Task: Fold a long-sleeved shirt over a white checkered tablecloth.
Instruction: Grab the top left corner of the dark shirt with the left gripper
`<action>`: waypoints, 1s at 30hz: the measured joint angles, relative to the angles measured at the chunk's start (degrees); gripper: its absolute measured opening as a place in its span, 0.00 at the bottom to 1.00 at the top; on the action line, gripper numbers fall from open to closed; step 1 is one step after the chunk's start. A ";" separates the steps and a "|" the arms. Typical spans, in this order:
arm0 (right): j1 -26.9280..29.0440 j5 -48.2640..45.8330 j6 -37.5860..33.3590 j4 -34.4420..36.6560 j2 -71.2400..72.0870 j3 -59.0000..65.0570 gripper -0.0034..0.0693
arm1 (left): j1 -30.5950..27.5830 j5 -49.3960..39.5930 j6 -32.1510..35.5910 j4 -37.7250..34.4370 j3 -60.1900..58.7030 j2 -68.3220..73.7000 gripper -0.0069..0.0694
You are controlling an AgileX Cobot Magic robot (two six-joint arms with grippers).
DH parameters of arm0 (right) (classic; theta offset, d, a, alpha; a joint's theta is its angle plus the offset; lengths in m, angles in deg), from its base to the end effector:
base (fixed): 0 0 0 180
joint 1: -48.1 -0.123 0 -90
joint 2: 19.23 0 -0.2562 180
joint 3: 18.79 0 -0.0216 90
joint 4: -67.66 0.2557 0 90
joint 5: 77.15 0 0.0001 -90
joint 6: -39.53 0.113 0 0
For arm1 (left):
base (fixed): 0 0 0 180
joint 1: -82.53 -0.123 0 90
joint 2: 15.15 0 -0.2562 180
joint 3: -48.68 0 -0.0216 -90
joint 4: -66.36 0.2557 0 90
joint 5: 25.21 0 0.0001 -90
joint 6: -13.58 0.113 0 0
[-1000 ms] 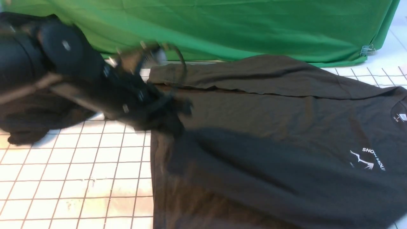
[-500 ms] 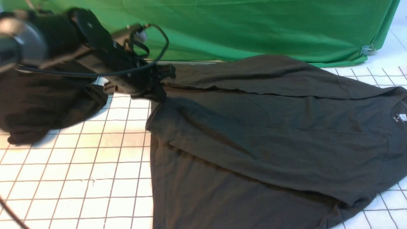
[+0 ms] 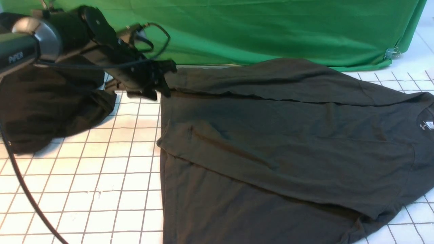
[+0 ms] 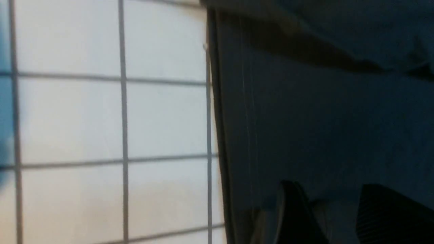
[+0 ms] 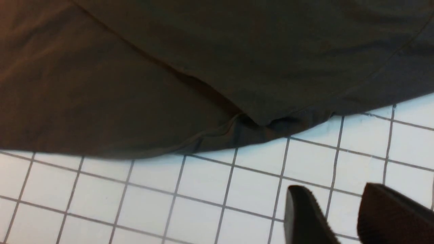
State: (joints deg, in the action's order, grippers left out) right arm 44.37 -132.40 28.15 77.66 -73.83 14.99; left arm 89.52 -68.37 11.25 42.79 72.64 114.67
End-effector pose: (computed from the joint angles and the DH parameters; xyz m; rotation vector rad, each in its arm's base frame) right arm 0.1720 0.0274 0.2710 -0.2629 2.4797 0.1649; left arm 0.4685 -0.0886 0.1800 -0.1850 2.5829 -0.5321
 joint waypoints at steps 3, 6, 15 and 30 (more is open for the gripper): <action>0.00 1.16 0.85 0.00 0.00 0.00 0.38 | -2.01 0.52 -1.51 -3.53 4.66 2.44 0.54; 0.00 2.36 2.38 0.00 0.00 0.00 0.38 | -3.85 3.06 -4.09 -8.09 7.75 5.43 0.55; 0.00 3.18 2.87 0.00 0.00 0.00 0.38 | -4.86 5.31 -5.21 -20.60 8.08 13.56 0.51; 0.00 4.07 2.87 0.00 0.00 0.05 0.38 | -4.57 16.63 -5.31 -36.35 8.23 18.29 0.41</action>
State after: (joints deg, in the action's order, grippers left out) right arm 44.37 -128.33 31.02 77.66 -73.83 15.04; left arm 84.96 -51.73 5.94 6.44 80.87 132.96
